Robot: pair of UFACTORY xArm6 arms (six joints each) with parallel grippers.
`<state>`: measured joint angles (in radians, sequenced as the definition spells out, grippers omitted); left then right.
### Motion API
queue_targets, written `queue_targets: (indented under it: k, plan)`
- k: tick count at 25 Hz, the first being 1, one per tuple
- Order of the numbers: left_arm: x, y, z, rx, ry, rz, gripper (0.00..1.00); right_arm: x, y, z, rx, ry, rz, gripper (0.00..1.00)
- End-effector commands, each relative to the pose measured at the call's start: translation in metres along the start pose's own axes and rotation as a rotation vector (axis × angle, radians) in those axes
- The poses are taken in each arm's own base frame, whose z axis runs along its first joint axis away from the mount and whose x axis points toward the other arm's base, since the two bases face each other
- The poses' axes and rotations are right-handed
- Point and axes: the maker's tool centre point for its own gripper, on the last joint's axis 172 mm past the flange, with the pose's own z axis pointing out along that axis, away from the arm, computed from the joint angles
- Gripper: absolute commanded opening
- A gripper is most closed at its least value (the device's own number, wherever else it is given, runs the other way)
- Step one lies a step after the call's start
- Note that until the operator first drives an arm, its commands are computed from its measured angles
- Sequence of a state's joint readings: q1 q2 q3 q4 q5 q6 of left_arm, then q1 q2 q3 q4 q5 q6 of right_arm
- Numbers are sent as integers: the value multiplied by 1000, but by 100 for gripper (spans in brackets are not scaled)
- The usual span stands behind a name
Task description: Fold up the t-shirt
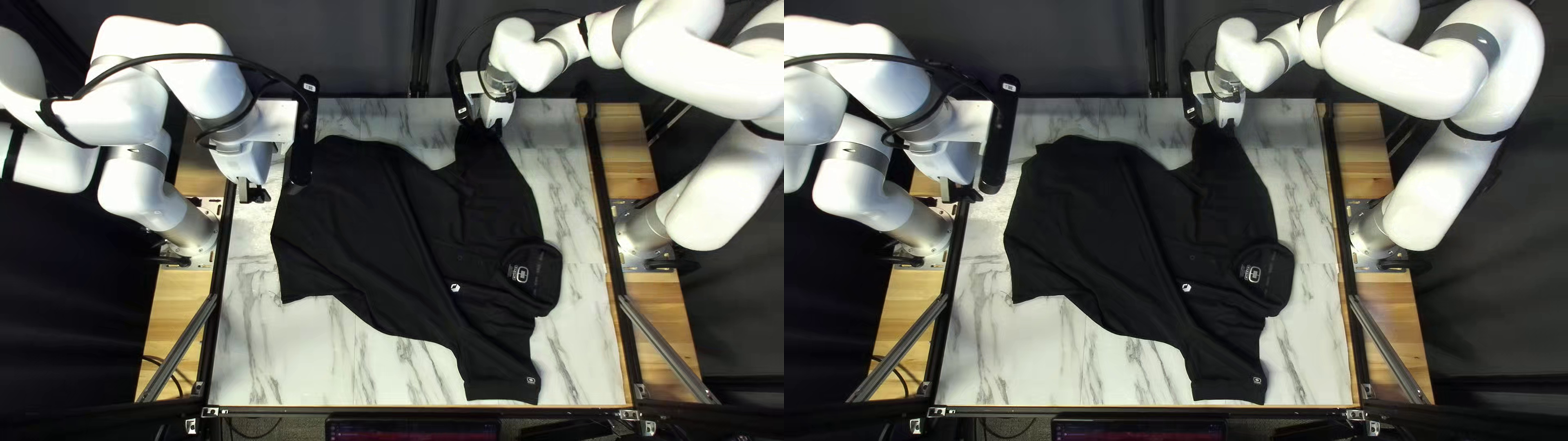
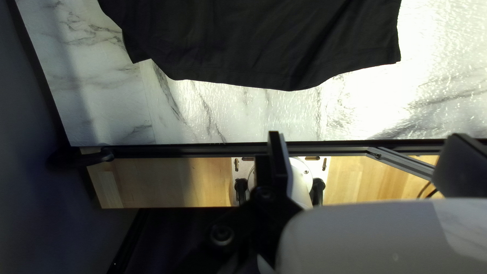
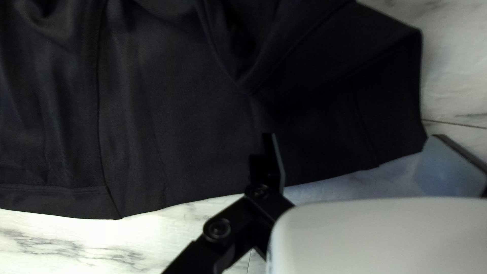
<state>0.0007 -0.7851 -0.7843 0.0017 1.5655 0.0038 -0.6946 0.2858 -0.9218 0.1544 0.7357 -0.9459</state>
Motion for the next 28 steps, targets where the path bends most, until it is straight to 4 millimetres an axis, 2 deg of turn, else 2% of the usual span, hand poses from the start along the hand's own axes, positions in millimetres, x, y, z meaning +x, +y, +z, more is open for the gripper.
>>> queue_targets:
  k: [1,4,9,20,28]
  plan:
    - [0,0,0,0,0,0,100,0,1,0,-2,-1,-3,0]
    - [0,0,0,0,0,0,100,0,0,-3,-4,0,-3,0]
    - [0,0,0,0,0,0,100,0,-4,-25,-25,4,6,0]
    - [0,0,0,0,0,0,100,-25,13,-56,-60,-4,53,0]
    - [0,0,0,0,0,0,100,-43,38,-56,-66,-12,82,0]
